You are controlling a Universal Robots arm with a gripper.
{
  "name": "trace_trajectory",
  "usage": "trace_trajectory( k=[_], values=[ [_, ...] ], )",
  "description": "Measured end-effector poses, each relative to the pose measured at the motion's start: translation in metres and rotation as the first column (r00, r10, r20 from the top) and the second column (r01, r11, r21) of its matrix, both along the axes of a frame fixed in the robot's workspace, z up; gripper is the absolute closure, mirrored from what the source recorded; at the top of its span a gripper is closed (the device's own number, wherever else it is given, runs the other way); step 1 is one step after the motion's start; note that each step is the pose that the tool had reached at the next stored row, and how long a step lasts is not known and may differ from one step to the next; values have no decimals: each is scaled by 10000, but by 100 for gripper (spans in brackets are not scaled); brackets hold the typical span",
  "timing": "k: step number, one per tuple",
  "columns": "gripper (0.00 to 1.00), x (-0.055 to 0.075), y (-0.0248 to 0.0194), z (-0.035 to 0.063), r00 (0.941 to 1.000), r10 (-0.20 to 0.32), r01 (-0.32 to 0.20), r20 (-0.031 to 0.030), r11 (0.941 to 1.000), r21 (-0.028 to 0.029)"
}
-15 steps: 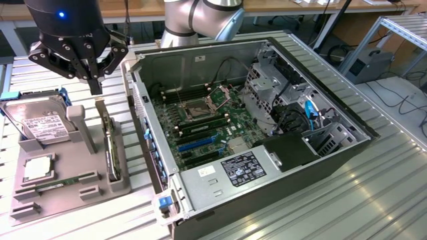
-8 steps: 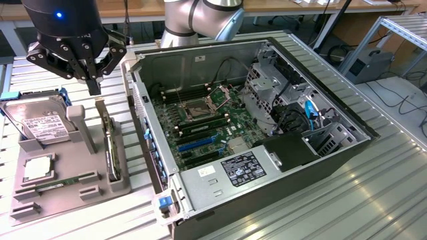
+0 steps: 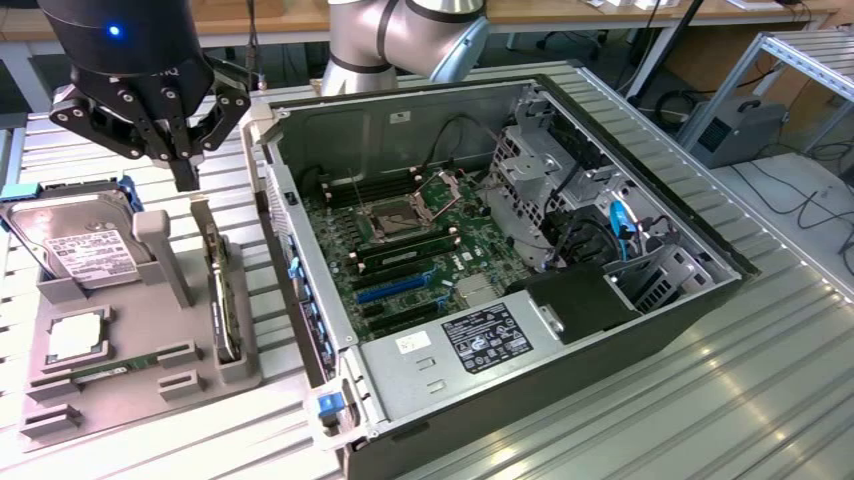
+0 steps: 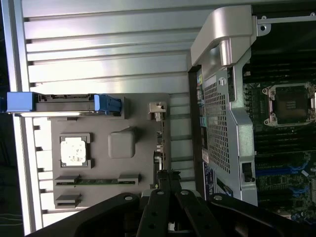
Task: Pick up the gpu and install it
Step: 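Reach for the gpu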
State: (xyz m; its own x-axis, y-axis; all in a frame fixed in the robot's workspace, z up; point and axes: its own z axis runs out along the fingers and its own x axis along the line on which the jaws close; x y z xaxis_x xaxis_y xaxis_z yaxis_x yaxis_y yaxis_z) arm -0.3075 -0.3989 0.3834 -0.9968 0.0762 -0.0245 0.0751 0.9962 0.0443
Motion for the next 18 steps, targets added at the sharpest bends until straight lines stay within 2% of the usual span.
trace_trajectory(
  k=[18],
  values=[
    [89, -37, 0, -7, 10000, 0, 0, 0, 10000, 0]
  ],
)
